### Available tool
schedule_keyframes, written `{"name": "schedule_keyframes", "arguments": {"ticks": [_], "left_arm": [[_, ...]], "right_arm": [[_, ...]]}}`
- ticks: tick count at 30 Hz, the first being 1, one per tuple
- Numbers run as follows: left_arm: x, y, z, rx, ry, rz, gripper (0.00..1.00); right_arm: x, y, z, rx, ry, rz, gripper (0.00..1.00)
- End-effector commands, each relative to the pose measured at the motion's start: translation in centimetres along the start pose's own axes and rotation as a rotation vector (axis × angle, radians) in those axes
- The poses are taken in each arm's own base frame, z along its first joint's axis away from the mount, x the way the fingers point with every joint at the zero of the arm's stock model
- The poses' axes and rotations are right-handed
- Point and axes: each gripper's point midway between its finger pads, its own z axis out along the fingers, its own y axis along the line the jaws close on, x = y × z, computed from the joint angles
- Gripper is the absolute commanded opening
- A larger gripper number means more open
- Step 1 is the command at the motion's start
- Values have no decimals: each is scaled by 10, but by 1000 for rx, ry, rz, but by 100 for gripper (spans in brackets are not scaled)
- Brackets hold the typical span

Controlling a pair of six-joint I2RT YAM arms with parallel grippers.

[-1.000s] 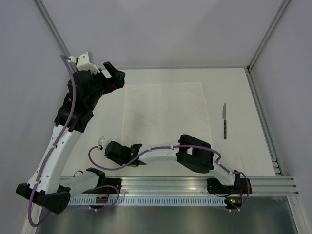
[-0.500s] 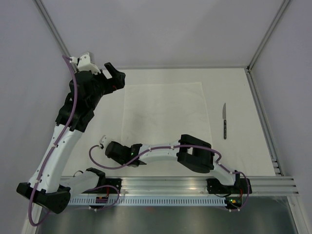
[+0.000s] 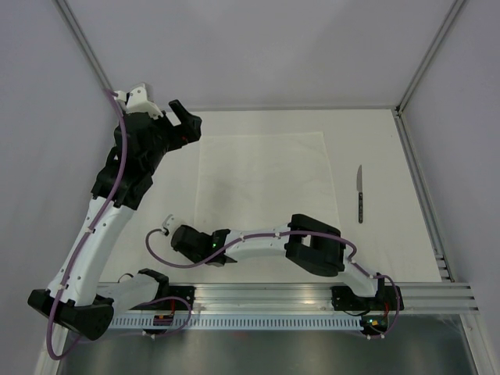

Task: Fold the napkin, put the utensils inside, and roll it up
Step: Fold the napkin at the center of the board.

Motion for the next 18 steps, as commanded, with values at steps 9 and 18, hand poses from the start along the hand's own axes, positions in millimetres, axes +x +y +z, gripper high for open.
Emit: {"name": "schedule_keyframes", "arguments": {"ticks": [9,18], "left_arm": [[-8,-1,7,3,-39,27,100],[-19,1,2,-11,-83,16,99]], "right_arm": [[26,-13,3,-76,109,108,23],[-6,-21,-15,-105,82,11,1]]}}
